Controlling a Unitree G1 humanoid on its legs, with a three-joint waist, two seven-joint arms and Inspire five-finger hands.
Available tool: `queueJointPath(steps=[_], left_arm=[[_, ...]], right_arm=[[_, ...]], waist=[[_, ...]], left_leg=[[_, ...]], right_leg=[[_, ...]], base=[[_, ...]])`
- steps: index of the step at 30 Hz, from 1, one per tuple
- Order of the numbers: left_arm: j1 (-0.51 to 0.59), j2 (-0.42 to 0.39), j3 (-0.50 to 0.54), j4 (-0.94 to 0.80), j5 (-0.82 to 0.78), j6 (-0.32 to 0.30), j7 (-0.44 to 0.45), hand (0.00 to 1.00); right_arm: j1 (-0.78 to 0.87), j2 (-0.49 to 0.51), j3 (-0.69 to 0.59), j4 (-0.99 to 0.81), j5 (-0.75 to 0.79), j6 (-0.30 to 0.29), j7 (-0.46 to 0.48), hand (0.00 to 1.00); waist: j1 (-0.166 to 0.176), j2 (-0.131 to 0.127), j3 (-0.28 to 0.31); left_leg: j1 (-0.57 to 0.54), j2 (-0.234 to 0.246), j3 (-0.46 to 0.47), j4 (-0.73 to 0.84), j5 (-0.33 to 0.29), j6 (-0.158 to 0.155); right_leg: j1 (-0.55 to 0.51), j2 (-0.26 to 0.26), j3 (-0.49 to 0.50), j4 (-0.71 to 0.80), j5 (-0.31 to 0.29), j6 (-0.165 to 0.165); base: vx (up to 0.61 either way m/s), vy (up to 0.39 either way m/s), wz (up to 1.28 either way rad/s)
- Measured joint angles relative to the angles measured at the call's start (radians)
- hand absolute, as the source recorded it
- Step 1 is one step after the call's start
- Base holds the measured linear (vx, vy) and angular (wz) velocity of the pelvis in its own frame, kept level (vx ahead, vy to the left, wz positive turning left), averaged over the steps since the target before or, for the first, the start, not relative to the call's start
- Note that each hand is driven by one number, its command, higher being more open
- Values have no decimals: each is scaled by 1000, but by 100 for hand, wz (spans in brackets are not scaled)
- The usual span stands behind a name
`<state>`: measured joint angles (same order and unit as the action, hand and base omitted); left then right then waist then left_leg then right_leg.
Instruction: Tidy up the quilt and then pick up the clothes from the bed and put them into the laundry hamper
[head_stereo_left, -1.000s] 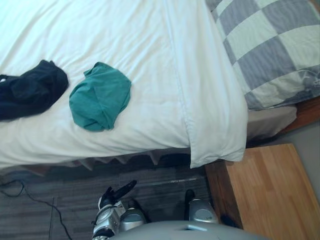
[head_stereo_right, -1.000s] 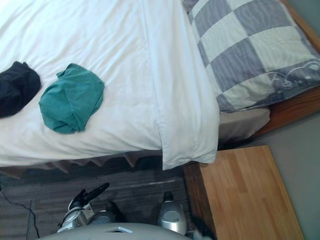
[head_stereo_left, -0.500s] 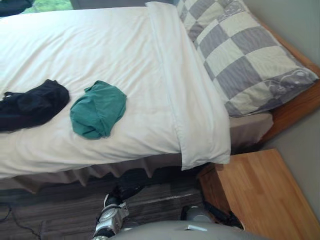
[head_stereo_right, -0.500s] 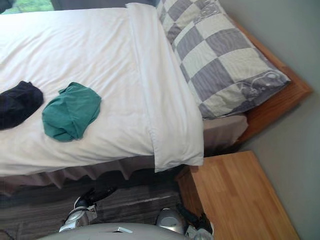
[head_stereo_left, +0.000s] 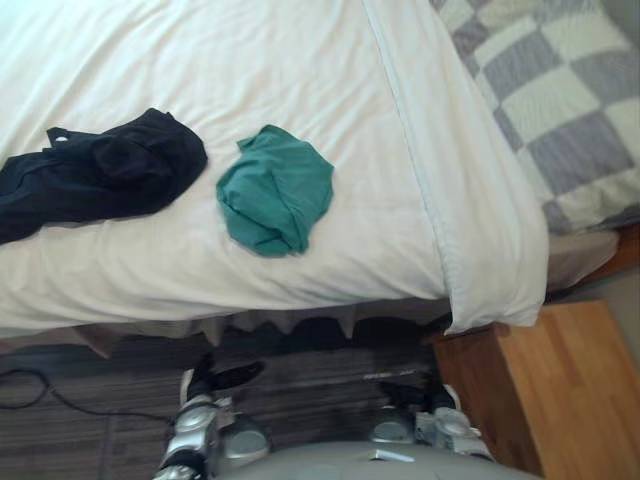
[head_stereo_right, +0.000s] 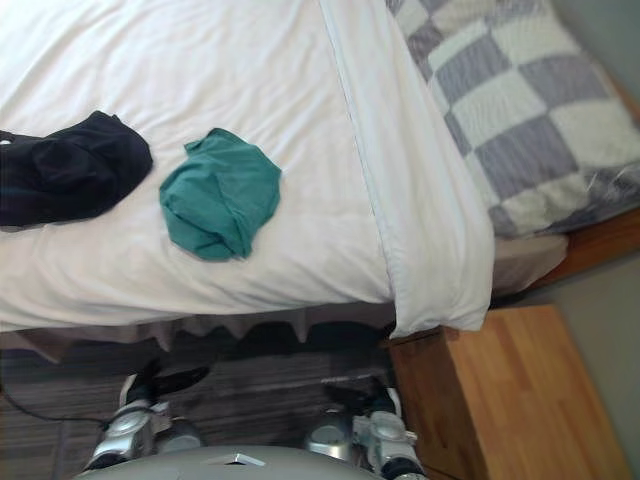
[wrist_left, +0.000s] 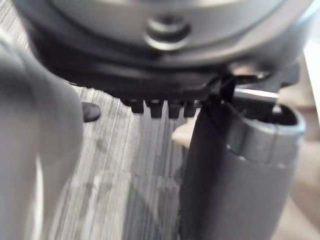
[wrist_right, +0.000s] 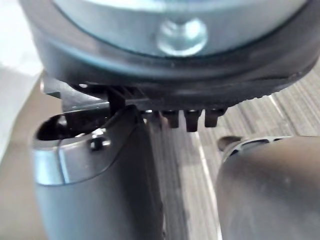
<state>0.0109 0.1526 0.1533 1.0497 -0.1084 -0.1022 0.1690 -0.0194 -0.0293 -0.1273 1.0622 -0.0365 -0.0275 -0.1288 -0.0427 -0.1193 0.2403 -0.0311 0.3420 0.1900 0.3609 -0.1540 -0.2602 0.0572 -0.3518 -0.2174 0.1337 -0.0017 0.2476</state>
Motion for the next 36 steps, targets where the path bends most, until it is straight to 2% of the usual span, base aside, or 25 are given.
queueJointPath(steps=[1, 2, 3, 4, 6, 8, 9, 10, 12, 13, 14, 15, 16, 18, 20, 22, 23, 25, 27, 28, 30, 31, 33, 35, 36], left_arm=[[-5, 7, -26, 19, -11, 17, -2, 100], [-3, 9, -31, 18, -8, 17, -3, 100], [6, 7, -42, 19, 2, 15, -10, 100], [17, 3, -58, 14, 2, 16, -21, 100], [30, 6, -69, 10, 26, 16, -31, 100], [28, 14, -96, 20, 63, 17, -46, 100], [26, 15, -102, 19, 77, 15, -50, 100], [23, 14, -106, 18, 78, 16, -51, 100], [14, -7, -132, 20, 81, 19, -49, 100], [14, -13, -133, 19, 81, 19, -48, 100], [1, -46, -151, 9, 80, 17, -45, 100], [-4, -63, -148, 3, 80, 17, -43, 100], [-9, -70, -155, -14, 80, 15, -53, 100], [-8, -83, -156, -32, 60, 10, -46, 100], [1, -83, -157, -24, 40, 8, -41, 100], [0, -81, -156, -11, 41, 6, -38, 100], [0, -77, -156, -8, 41, 4, -36, 100], [1, -68, -157, 0, 42, -2, -28, 100], [3, -53, -165, 0, 61, -8, -26, 100], [-1, -54, -171, -1, 68, -8, -28, 100], [-5, -25, -186, 1, 72, -6, -27, 100], [-13, 0, -187, 2, 69, 0, -29, 100], [-5, 13, -188, 13, 69, 5, -28, 100], [7, 6, -175, 19, 68, 12, -29, 100], [12, 0, -165, 17, 66, 13, -30, 100]], right_arm=[[-6, 13, 8, -7, -7, -8, 0, 100], [-12, 17, 14, -7, -12, -7, 2, 100], [-40, 29, 52, 0, -45, 4, 1, 100], [-55, 20, 87, -6, -66, 3, -4, 100], [-61, 18, 116, -20, -70, 0, -3, 100], [-33, 28, 166, -75, -74, -7, 3, 100], [-28, 31, 185, -86, -74, -10, 3, 100], [-25, 31, 194, -85, -74, -10, 5, 100], [-35, 26, 245, -85, -75, -11, 15, 100], [-34, 25, 248, -85, -75, -11, 15, 100], [-33, 10, 263, -81, -75, -23, 14, 100], [-34, -2, 278, -76, -75, -30, 14, 100], [-40, -19, 309, -72, -76, -33, 16, 100], [-55, -39, 337, -54, -79, -32, 22, 100], [-66, -33, 331, -37, -89, -26, 25, 100], [-74, -32, 311, -37, -114, -22, 25, 100], [-74, -32, 306, -37, -114, -20, 25, 100], [-75, -33, 279, -38, -114, -17, 18, 100], [-76, -35, 249, -42, -114, -16, 11, 100], [-73, -33, 235, -39, -113, -15, 12, 100], [-62, -10, 225, -30, -114, -7, 32, 100], [-62, 20, 213, -18, -114, -4, 51, 100], [-60, 51, 187, -17, -113, -3, 53, 100], [-59, 65, 187, -18, -113, -1, 48, 100], [-59, 66, 192, -17, -112, 1, 49, 100]], waist=[[13, -6, -9], [14, -5, -12], [22, 13, -31], [12, 30, -29], [9, 56, -17], [7, 56, -18], [6, 53, -18], [5, 49, -19], [-10, 62, -10], [-10, 66, -9], [-12, 91, 0], [-9, 99, 4], [7, 123, 17], [18, 141, 31], [11, 158, 23], [5, 156, 26], [6, 154, 27], [1, 148, 29], [-16, 132, 32], [-14, 123, 22], [-19, 80, 9], [-13, 42, 5], [-8, 31, -6], [11, 53, -20], [18, 62, -29]], left_leg=[[8, -40, 51, 24, -52, 8], [8, -45, 64, 23, -53, 9], [10, -52, 117, 4, -51, 25], [44, -53, 159, -38, -37, 47], [92, -43, 186, -77, -29, 59], [124, -57, 202, -110, -22, 64], [126, -72, 201, -110, -22, 65], [128, -80, 202, -109, -23, 68], [143, -119, 168, -103, 3, 129], [145, -123, 160, -98, 6, 134], [104, -122, 122, 7, 8, 131], [69, -118, 110, 78, 16, 118], [0, -106, 82, 209, 48, 73], [-80, -93, 53, 345, 111, 10], [-74, -68, 85, 342, 88, 22], [-12, -20, 118, 216, 41, 100], [4, -3, 114, 184, 37, 107], [41, 60, 63, 93, 45, 117], [42, 90, 9, 19, 89, 169], [53, 39, -9, -15, 32, 89], [36, -31, 0, -48, -27, 5], [35, -66, -6, -56, -25, 8], [80, -84, 15, -97, -17, 20], [130, -88, 79, -165, 7, 50], [133, -89, 95, -179, 13, 56]], right_leg=[[-41, -48, 8, 28, 74, -52], [-64, -53, 10, 42, 87, -74], [-133, -54, -10, 53, 181, -207], [-145, -36, -56, 53, 241, -222], [-150, 35, -87, 154, 141, -180], [-168, 165, -68, 337, -113, -153], [-153, 196, -77, 337, -172, -166], [-139, 191, -89, 323, -178, -174], [-58, 161, -119, 259, -206, -214], [-36, 159, -126, 240, -212, -216], [27, 153, -136, 170, -218, -199], [38, 148, -137, 153, -218, -183], [54, 141, -137, 140, -211, -162], [67, 122, -132, 122, -194, -151], [67, 108, -131, 110, -182, -150], [57, 109, -101, 119, -177, -142], [51, 108, -90, 128, -177, -141], [24, 95, -55, 157, -166, -121], [2, 38, -40, 159, -132, -60], [-16, 1, -19, 137, -98, -9], [-8, -19, 6, 54, -78, 6], [21, -22, 2, 13, -36, -2], [15, -35, 13, 30, 66, -28], [-60, -51, -88, 126, 145, -150], [-82, -54, -143, 144, 157, -190]], base=[[23, 359, -37], [-18, 420, -82], [-45, 408, -92], [-18, 362, -101], [2, 244, -56], [8, 144, -20], [8, 64, 3], [-17, 43, 12], [-13, -19, 38], [10, -70, 70], [-14, -46, 55], [-37, -41, 52], [-32, -20, 12], [12, 32, -9], [23, 109, -21], [19, 152, -29], [28, 300, -41], [24, 331, -33], [29, 507, -15], [33, 558, -8], [44, 488, 18], [47, 403, 23], [3, 291, -7], [-31, 264, -50], [-17, 168, -57]])
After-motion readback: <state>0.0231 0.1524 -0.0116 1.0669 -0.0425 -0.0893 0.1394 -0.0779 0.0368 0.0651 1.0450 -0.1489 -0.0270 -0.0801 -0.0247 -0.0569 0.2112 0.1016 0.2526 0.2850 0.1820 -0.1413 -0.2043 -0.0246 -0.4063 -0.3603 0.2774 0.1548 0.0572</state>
